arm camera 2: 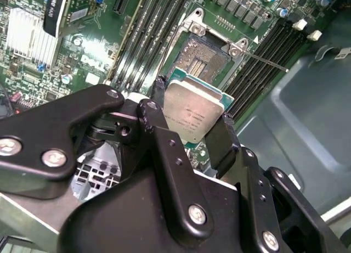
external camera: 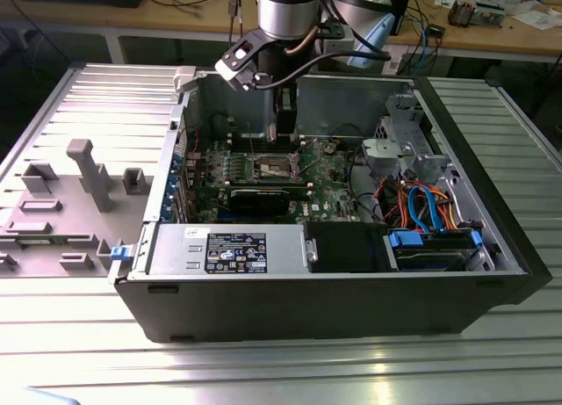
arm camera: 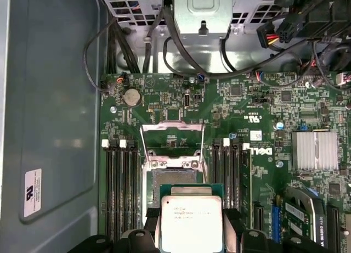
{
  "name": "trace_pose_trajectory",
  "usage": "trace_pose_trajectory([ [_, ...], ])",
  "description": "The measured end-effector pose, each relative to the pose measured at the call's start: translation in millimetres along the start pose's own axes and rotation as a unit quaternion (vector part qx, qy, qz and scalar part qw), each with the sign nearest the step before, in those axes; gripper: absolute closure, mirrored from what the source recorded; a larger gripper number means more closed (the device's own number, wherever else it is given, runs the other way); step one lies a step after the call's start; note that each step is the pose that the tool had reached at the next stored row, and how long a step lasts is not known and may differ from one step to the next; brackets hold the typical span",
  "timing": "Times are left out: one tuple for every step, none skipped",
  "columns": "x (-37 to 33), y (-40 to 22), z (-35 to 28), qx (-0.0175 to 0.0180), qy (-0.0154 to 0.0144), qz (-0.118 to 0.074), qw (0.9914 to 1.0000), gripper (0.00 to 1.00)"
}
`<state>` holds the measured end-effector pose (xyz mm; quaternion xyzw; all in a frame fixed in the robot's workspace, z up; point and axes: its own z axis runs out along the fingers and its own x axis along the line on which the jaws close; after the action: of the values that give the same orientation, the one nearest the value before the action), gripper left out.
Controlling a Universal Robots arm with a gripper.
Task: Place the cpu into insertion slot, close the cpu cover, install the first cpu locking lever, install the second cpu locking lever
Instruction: 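Place the cpu into insertion slot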
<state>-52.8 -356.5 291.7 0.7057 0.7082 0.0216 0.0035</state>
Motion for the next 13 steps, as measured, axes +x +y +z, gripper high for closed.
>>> trace_pose_trajectory([
  [0.8,0.0,1.7,0.0,0.0,0.0,1.0,0.46],
  [1.4,-0.1,3.0,0.0,0.0,0.0,1.0,0.46],
  [2.1,-0.2,4.8,-0.0001,0.0001,0.0,1.0,0.46],
  [2.4,-0.3,6.1,-0.0001,0.0001,0.0,1.0,0.46],
  [3.0,-0.7,7.9,0.0,0.0,0.0,1.0,0.46],
  [3.3,-0.9,9.2,0.0,0.0,0.0,1.0,0.46],
  [3.8,-1.5,14.2,0.0,0.0,0.0,1.0,0.46],
  [3.8,-1.5,14.4,0.0,0.0,0.0,1.0,0.46],
  [3.8,-1.5,15.1,0.0,0.0,0.0,1.0,0.46],
  [3.8,-1.6,15.5,0.0,0.0,0.0,1.0,0.46],
  [3.8,-1.5,15.5,-0.0001,0.0,0.0,1.0,0.46],
  [3.8,-1.6,15.7,-0.0001,0.0001,0.0,1.0,0.46],
  [3.8,-1.6,16.0,-0.0001,0.0001,0.0,1.0,0.46],
])
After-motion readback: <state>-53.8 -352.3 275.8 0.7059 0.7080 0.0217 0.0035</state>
